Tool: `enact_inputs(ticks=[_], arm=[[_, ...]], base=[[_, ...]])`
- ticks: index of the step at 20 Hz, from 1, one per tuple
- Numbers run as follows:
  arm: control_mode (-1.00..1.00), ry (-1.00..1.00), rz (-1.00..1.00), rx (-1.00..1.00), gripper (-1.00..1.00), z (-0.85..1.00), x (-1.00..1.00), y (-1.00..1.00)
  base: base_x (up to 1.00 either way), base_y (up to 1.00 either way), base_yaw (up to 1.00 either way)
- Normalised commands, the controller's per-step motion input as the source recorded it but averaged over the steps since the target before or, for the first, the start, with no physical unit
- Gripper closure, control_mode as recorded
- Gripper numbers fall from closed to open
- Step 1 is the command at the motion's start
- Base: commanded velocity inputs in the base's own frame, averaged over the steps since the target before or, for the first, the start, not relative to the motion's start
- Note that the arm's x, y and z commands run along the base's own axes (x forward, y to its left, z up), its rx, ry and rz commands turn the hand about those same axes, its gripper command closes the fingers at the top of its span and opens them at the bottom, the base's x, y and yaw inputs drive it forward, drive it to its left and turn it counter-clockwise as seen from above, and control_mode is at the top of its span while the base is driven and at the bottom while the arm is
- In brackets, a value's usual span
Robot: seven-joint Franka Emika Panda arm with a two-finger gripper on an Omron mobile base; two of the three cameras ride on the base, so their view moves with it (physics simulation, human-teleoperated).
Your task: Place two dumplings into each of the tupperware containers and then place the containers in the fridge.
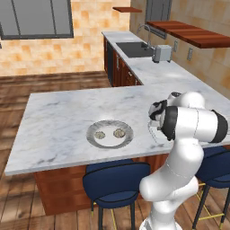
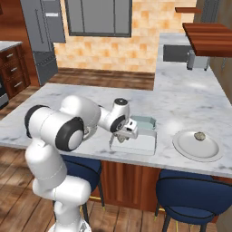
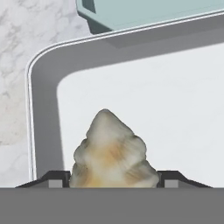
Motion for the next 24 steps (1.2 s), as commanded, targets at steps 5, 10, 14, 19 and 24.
enact_inputs(ticks=[5,10,14,19,24], arm=[[-1.0,0.0,0.0,0.0,1.0,-0.25,0.03,-0.04],[-1.0,0.0,0.0,0.0,-1.0,-0.11,0.0,0.0],[-1.0,0.0,0.0,0.0,-1.0,0.0,0.0,0.0],[-1.0,0.0,0.0,0.0,-1.0,0.0,0.0,0.0],[-1.0,-0.01,0.0,0.0,-1.0,0.01,-0.09,-0.02]], base=[[0.0,0.0,0.0],[0.0,0.0,0.0],[0.0,0.0,0.0],[0.0,0.0,0.0],[0.0,0.0,0.0]])
